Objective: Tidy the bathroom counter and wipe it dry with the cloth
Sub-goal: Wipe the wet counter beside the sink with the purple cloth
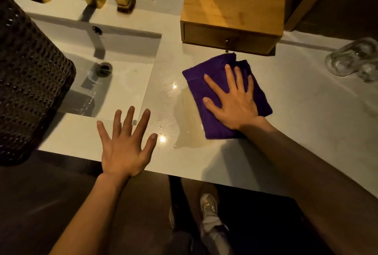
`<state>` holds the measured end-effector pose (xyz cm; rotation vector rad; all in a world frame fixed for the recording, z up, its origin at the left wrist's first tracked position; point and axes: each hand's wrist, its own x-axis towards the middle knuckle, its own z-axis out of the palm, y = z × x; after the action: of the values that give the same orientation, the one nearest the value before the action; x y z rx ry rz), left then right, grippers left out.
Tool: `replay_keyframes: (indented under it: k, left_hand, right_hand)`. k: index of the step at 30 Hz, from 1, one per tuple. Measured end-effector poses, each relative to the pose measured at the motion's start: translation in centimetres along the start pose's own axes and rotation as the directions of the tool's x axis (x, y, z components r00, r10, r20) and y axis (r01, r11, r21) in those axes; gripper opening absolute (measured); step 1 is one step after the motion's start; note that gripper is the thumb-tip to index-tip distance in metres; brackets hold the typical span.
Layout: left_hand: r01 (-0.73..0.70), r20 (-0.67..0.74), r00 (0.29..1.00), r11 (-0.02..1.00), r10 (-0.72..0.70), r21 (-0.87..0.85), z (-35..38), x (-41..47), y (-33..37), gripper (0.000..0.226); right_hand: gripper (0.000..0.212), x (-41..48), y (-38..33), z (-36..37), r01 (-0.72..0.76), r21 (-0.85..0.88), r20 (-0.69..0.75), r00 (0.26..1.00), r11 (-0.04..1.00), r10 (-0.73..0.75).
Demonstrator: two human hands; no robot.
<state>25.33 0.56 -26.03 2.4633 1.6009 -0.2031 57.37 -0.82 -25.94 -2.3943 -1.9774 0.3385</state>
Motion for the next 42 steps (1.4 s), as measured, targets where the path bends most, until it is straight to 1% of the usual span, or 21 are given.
replay_keyframes:
  k: [3, 6, 8, 12, 14, 16, 19, 22, 25, 28, 30, 33, 35, 37, 40, 42]
  left_hand:
    - [-0.003, -0.003, 1.0, 1.0, 0.003, 0.006, 0.0, 0.0, 0.0, 0.067]
    - [0.0, -0.003, 1.0, 1.0, 0.0, -0.001, -0.1, 0.0, 0.1, 0.067]
    - [0.002, -0.005, 1.0, 1.0, -0.002, 0.001, -0.1, 0.0, 0.1, 0.067]
    - [0.005, -0.007, 1.0, 1.0, -0.005, -0.003, -0.2, 0.0, 0.2, 0.067]
    - [0.007, -0.01, 1.0, 1.0, -0.007, -0.007, -0.1, 0.0, 0.2, 0.066]
    - [0.01, -0.011, 1.0, 1.0, -0.01, -0.014, -0.1, 0.0, 0.2, 0.066]
    - [0.011, -0.012, 1.0, 1.0, -0.012, -0.015, -0.1, -0.1, 0.3, 0.066]
    - [0.01, -0.016, 1.0, 1.0, -0.01, -0.007, -0.2, -0.2, 0.3, 0.066]
    - [0.002, -0.022, 1.0, 1.0, -0.002, -0.015, -0.2, -0.2, 0.2, 0.066]
    - [-0.005, -0.022, 1.0, 1.0, 0.005, -0.011, -0.2, -0.1, 0.4, 0.066]
    - [-0.001, -0.023, 1.0, 1.0, 0.001, -0.024, -0.3, -0.1, 0.4, 0.067]
    - [0.002, -0.026, 1.0, 1.0, -0.003, -0.022, -0.3, -0.1, 0.3, 0.067]
    - [0.0, -0.021, 1.0, 1.0, -0.001, -0.03, -0.3, -0.1, 0.2, 0.067]
    - [0.0, -0.02, 1.0, 0.999, -0.001, -0.035, -0.2, 0.0, 0.2, 0.066]
    - [0.0, -0.024, 1.0, 1.0, 0.0, -0.017, -0.1, 0.0, 0.1, 0.067]
    - [0.002, -0.028, 1.0, 1.0, -0.003, -0.026, -0.1, 0.1, 0.0, 0.067]
  right_hand:
    - [0.066, -0.1, 0.4, -0.2, 0.106, -0.033, 0.024, 0.994, 0.994, -0.105]
    - [0.065, -1.0, 0.8, -0.4, 0.183, -0.051, 0.063, 0.982, 0.982, -0.18]
    - [0.065, -1.9, 1.2, -0.4, 0.2, -0.047, 0.086, 0.977, 0.979, -0.196]
    - [0.065, -4.5, 2.8, 0.0, 0.17, -0.053, 0.127, 0.978, 0.984, -0.163]
    - [0.066, -6.3, 3.8, 0.2, 0.132, -0.033, 0.108, 0.986, 0.991, -0.128]
    - [0.067, -8.3, 5.0, 0.5, 0.058, -0.044, 0.073, 0.996, 0.997, -0.055]
    - [0.07, -11.5, 7.1, 0.8, -0.094, -0.057, 0.069, 0.993, 0.994, 0.098]
    - [0.07, -13.7, 8.5, 0.7, -0.257, -0.014, 0.047, 0.965, 0.966, 0.258]
    - [0.075, -13.0, 8.3, 0.6, -0.367, 0.016, 0.014, 0.93, 0.93, 0.367]
    - [0.079, -9.7, 7.9, -0.1, -0.382, 0.004, 0.036, 0.924, 0.924, 0.382]
    - [0.077, -6.9, 7.4, -0.5, -0.337, -0.009, 0.058, 0.94, 0.942, 0.337]
    - [0.072, -2.5, 5.8, -1.0, -0.24, -0.001, 0.041, 0.97, 0.971, 0.24]
    - [0.068, 0.3, 4.5, -1.3, -0.14, -0.011, 0.037, 0.989, 0.99, 0.141]
    - [0.067, 2.6, 3.2, -1.6, -0.005, -0.036, 0.047, 0.999, 0.999, 0.006]
    - [0.066, 5.4, 1.7, -2.1, 0.211, -0.09, 0.078, 0.976, 0.973, -0.205]
    - [0.068, 7.2, 0.8, -2.5, 0.374, -0.126, 0.118, 0.925, 0.919, -0.36]
